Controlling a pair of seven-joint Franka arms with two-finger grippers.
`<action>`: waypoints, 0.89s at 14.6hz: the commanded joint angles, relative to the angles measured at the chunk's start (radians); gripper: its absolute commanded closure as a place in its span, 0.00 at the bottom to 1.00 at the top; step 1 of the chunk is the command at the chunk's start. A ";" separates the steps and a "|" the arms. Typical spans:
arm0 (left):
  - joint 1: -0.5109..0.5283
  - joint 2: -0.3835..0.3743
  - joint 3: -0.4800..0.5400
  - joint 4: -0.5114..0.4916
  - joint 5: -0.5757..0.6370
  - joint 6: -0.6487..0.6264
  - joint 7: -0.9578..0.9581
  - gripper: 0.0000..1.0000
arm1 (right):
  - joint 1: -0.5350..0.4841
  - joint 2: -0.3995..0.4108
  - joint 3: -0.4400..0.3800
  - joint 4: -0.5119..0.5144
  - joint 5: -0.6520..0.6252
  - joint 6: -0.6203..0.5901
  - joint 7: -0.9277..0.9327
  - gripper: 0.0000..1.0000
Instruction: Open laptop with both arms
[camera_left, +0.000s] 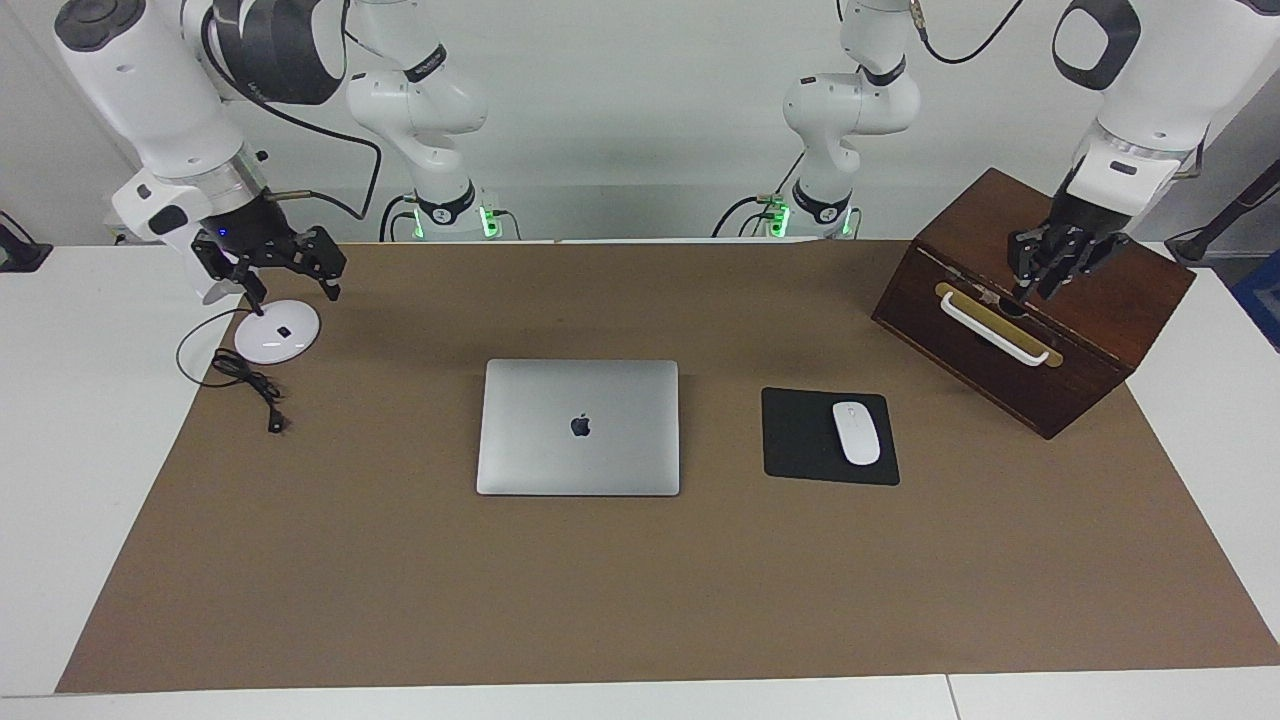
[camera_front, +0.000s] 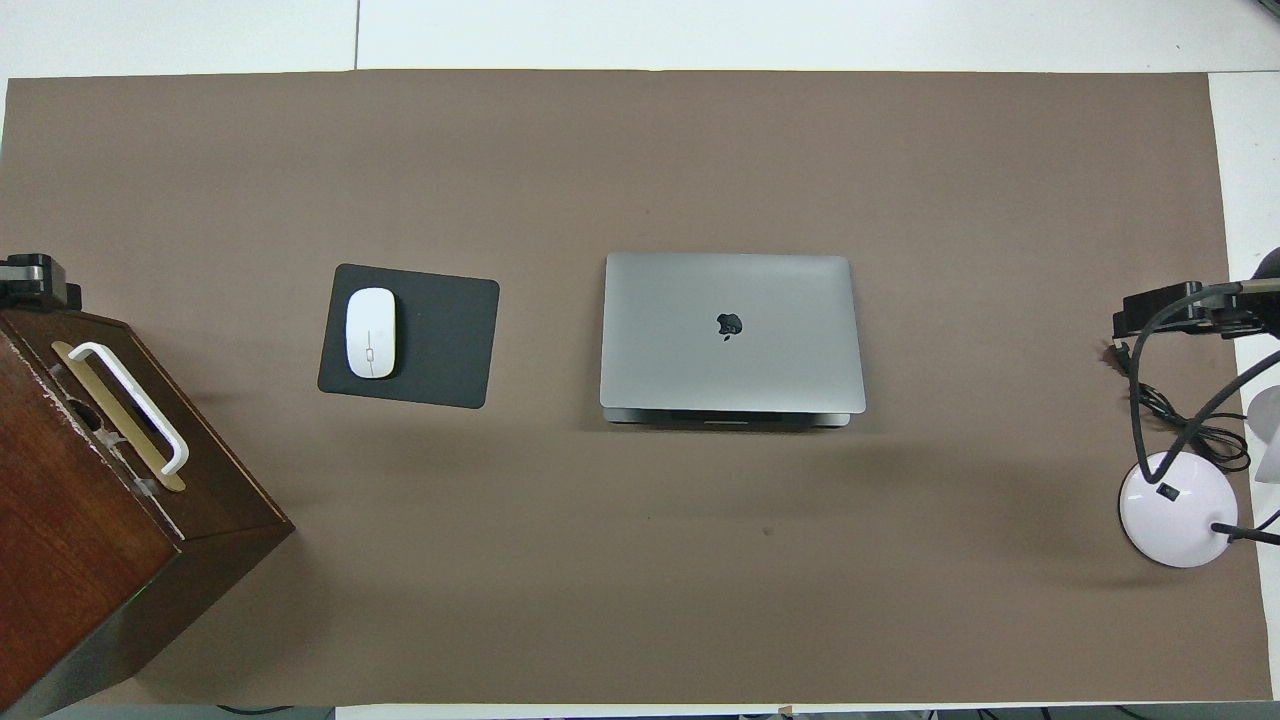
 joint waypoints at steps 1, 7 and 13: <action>0.003 -0.021 -0.003 -0.030 -0.013 0.020 -0.032 1.00 | -0.013 -0.024 0.003 -0.031 0.010 0.017 0.006 0.00; -0.003 -0.021 -0.008 -0.032 -0.015 0.022 -0.029 1.00 | -0.039 -0.044 0.003 -0.083 0.010 0.054 -0.009 0.00; -0.025 -0.070 -0.014 -0.149 -0.047 0.097 -0.025 1.00 | -0.054 -0.153 0.000 -0.317 0.039 0.284 -0.011 0.00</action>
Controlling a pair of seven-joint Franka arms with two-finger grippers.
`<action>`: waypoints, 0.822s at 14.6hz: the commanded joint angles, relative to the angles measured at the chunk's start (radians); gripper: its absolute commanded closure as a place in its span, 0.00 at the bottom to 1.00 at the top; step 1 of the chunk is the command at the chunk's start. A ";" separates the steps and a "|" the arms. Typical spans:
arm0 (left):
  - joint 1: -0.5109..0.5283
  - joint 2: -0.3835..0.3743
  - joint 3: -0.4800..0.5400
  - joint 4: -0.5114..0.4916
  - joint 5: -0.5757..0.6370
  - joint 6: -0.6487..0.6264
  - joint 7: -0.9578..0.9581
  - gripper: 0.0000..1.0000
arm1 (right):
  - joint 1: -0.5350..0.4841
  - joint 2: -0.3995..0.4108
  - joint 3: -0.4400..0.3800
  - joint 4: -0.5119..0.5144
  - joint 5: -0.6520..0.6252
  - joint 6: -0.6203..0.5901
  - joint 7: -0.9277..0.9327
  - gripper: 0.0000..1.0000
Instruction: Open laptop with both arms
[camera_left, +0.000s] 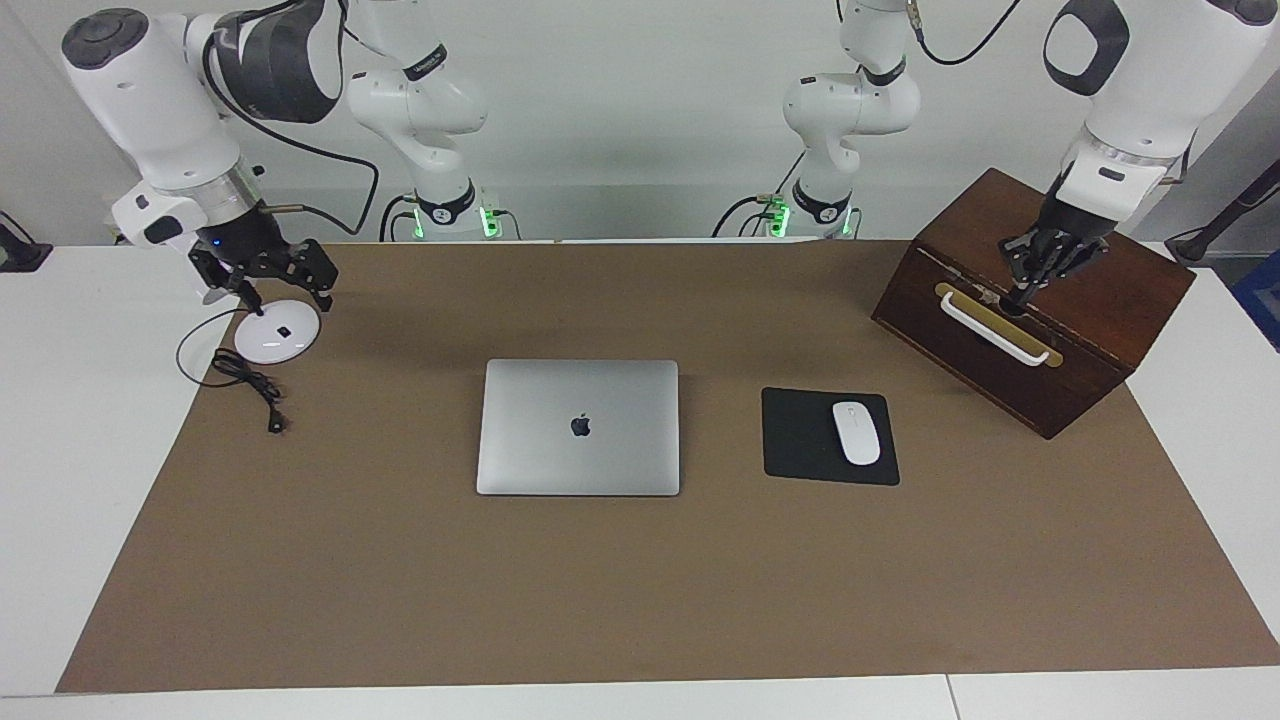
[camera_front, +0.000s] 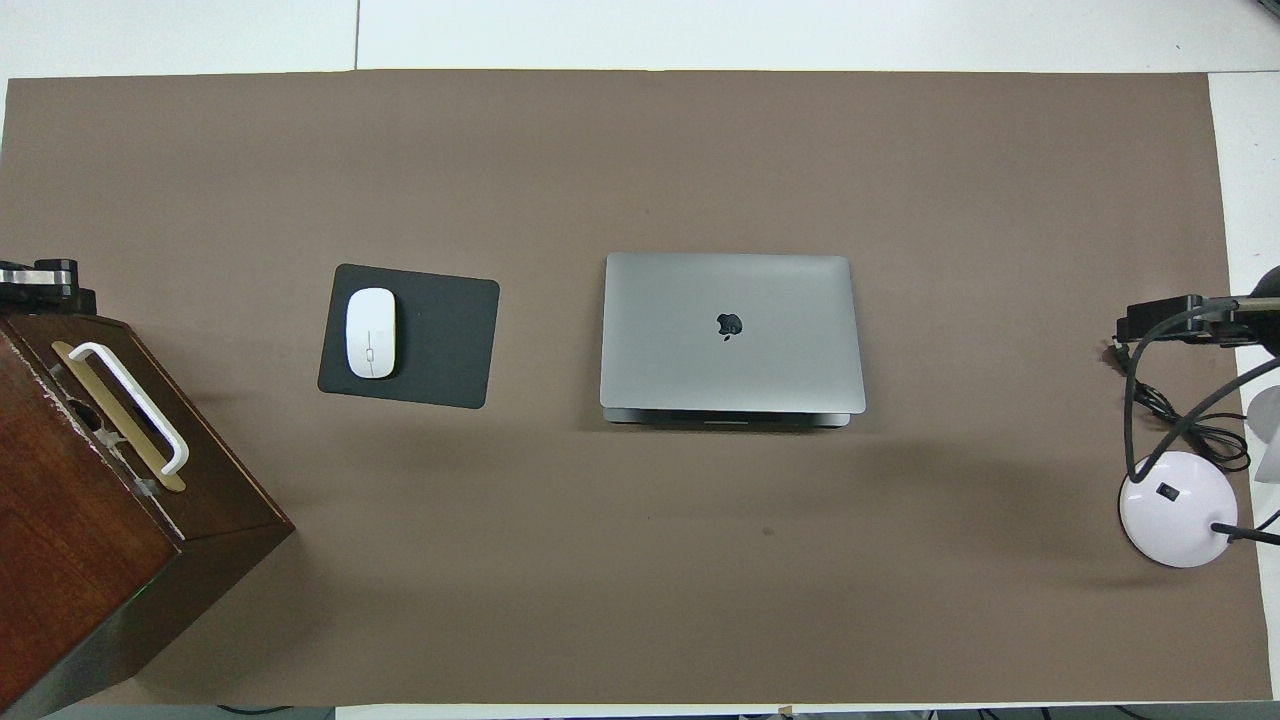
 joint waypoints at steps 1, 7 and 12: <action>-0.035 -0.086 0.001 -0.152 -0.023 0.103 -0.010 1.00 | -0.021 -0.118 0.007 -0.204 0.064 0.158 -0.006 0.00; -0.103 -0.181 0.000 -0.373 -0.039 0.298 -0.014 1.00 | 0.066 -0.256 0.008 -0.497 0.249 0.474 0.110 0.00; -0.218 -0.251 0.000 -0.534 -0.039 0.463 -0.069 1.00 | 0.310 -0.290 0.013 -0.687 0.299 0.825 0.429 0.00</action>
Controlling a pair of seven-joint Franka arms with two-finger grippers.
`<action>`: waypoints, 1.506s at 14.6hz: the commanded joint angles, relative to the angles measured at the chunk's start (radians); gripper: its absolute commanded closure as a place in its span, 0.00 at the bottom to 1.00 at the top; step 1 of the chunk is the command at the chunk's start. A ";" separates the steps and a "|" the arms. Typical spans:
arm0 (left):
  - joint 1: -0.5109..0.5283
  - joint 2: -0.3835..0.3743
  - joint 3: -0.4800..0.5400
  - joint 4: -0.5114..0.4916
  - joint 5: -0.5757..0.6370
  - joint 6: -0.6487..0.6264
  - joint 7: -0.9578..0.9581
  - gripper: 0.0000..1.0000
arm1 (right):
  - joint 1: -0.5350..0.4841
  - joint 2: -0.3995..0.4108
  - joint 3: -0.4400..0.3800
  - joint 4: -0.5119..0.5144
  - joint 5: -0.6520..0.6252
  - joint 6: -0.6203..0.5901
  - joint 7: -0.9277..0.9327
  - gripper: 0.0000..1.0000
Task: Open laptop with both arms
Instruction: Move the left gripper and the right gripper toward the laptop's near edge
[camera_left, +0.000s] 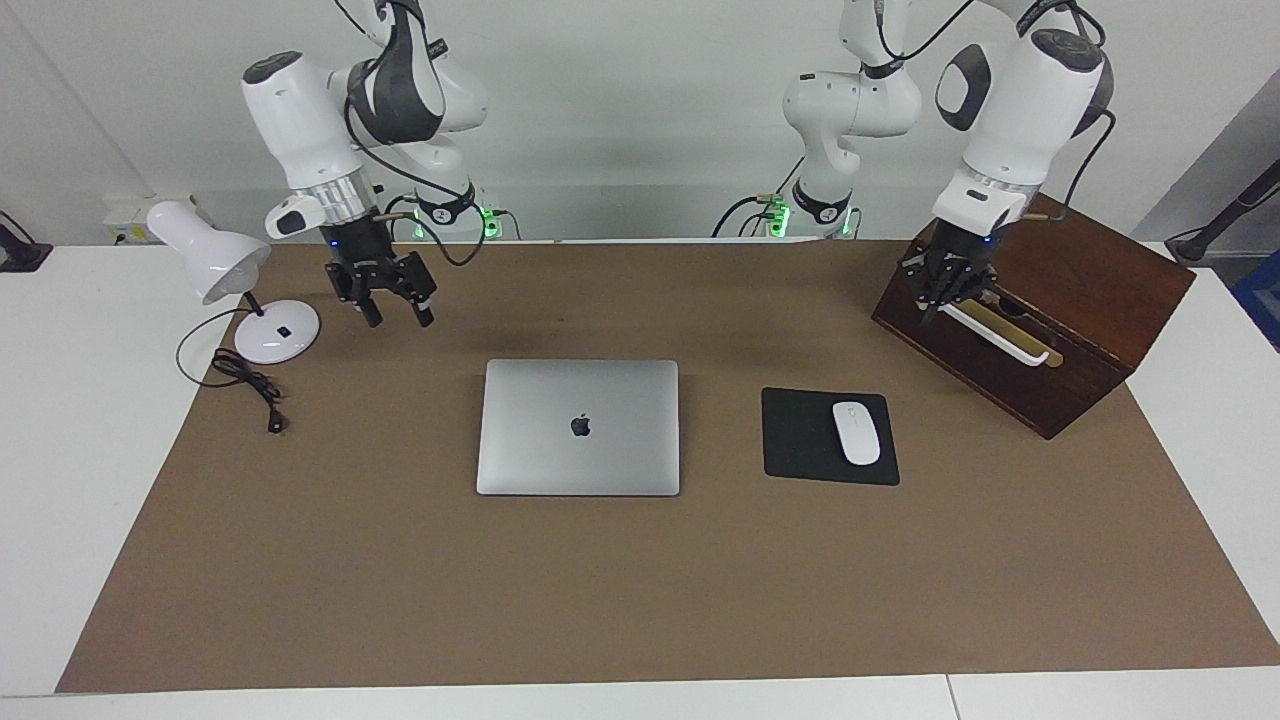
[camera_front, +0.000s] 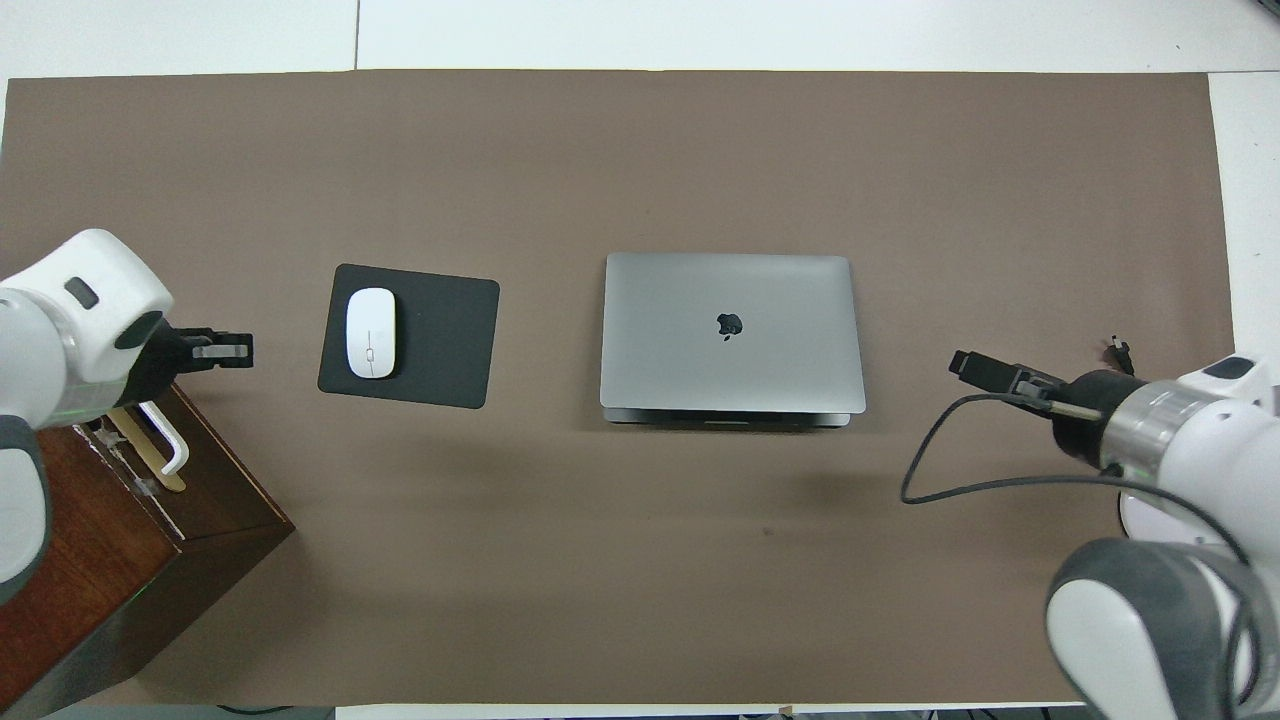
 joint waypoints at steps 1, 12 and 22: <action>-0.080 -0.083 0.010 -0.141 -0.007 0.124 -0.059 1.00 | 0.124 -0.026 0.000 -0.132 0.026 0.222 0.160 0.00; -0.237 -0.128 -0.098 -0.458 -0.007 0.611 -0.297 1.00 | 0.431 0.187 0.001 -0.183 0.026 0.693 0.864 0.00; -0.333 0.097 -0.119 -0.500 -0.007 0.972 -0.331 1.00 | 0.469 0.224 0.003 -0.182 0.059 0.738 0.932 0.00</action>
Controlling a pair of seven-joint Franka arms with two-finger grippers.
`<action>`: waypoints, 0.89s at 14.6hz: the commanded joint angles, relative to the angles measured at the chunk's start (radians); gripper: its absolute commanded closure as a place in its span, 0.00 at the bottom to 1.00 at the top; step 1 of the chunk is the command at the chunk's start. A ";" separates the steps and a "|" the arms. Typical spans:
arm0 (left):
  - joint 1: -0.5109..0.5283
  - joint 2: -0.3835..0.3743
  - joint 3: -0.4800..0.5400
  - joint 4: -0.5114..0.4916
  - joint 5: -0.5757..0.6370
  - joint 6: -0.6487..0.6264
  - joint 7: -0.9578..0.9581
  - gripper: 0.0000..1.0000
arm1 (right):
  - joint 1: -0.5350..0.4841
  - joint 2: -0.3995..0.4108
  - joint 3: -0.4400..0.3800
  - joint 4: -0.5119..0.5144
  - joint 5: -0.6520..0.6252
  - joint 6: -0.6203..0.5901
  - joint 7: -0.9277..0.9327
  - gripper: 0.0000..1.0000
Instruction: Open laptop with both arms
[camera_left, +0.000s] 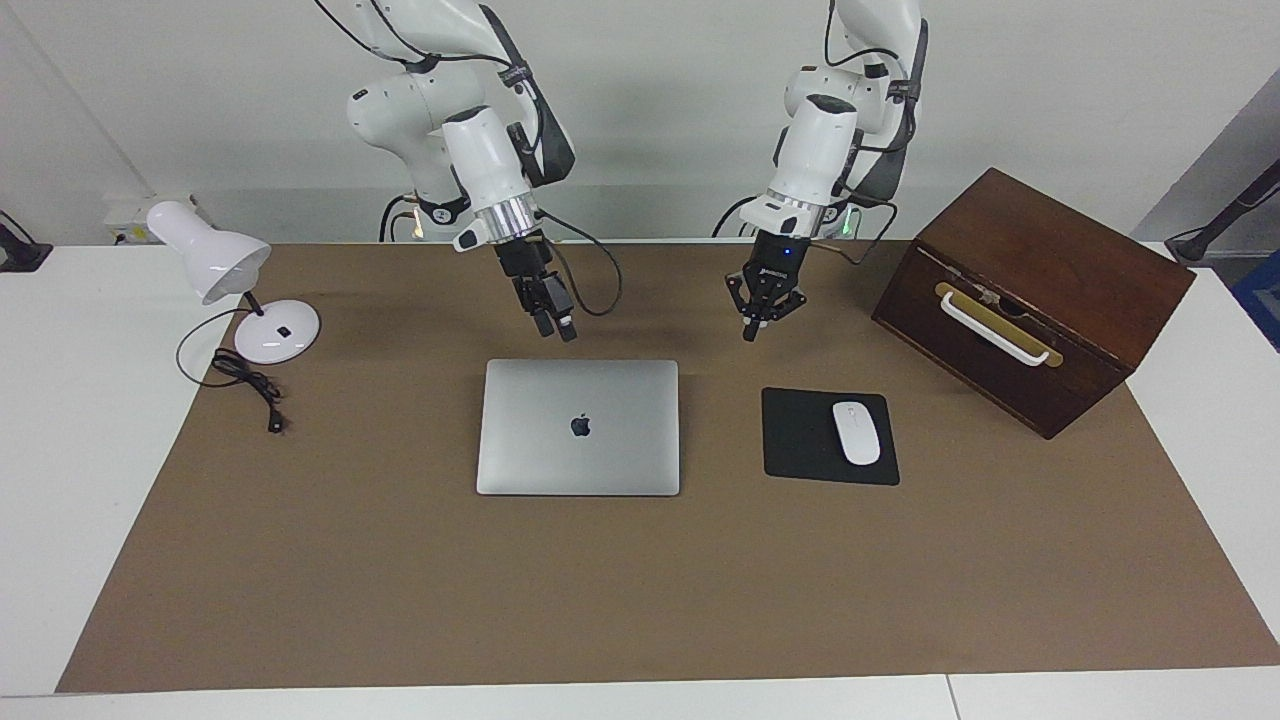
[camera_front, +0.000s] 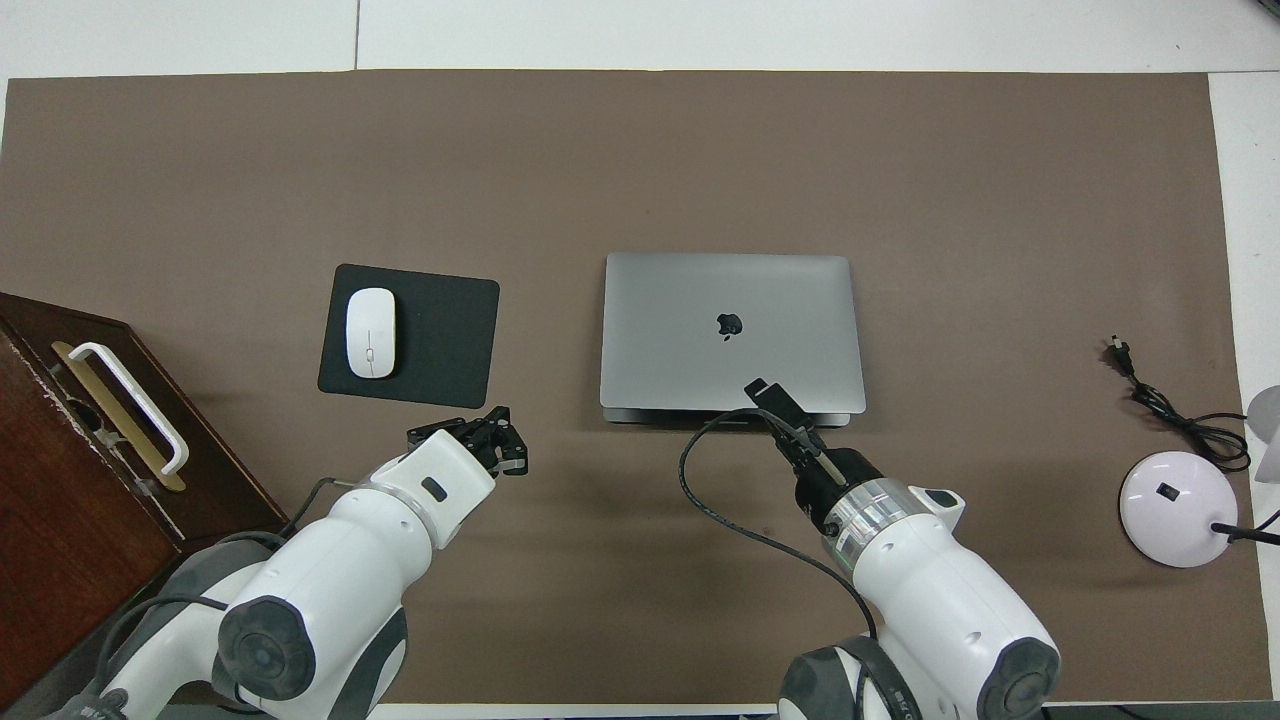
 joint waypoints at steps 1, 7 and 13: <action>-0.043 0.094 0.006 0.003 -0.007 0.131 -0.008 1.00 | 0.012 0.009 0.001 0.000 0.025 0.022 0.016 0.00; -0.109 0.128 0.006 0.003 0.002 0.175 0.069 1.00 | 0.010 0.032 0.001 0.009 0.025 0.021 0.028 0.00; -0.167 0.142 0.006 0.009 0.007 0.217 0.144 1.00 | 0.010 0.079 0.001 0.029 0.025 0.022 0.030 0.00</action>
